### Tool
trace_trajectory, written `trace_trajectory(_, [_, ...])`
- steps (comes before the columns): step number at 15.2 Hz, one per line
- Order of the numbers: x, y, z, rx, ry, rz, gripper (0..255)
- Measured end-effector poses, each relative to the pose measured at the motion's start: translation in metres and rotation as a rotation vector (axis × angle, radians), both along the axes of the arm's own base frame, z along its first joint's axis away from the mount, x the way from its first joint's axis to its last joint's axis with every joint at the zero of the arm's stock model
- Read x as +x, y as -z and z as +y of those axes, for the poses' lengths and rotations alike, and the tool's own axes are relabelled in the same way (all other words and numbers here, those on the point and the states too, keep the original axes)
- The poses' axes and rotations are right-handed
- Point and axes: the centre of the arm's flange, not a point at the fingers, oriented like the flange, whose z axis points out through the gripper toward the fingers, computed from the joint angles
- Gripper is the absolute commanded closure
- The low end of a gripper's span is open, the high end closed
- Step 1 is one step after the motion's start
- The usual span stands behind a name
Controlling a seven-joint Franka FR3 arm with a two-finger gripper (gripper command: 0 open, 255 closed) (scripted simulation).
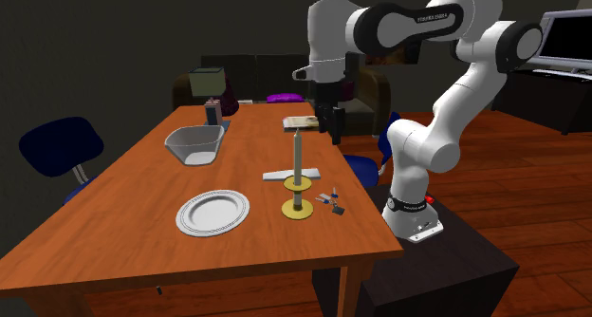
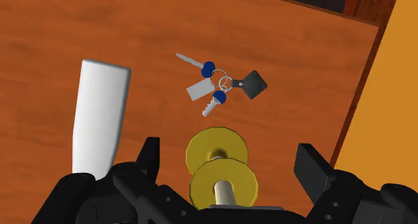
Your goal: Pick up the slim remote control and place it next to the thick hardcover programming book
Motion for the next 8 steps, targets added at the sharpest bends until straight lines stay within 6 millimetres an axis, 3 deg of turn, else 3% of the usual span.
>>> trace_trajectory(3, [0.004,0.010,-0.011,-0.001,0.012,-0.004,0])
trace_trajectory(8, [0.022,0.055,-0.049,-0.007,0.056,-0.025,0])
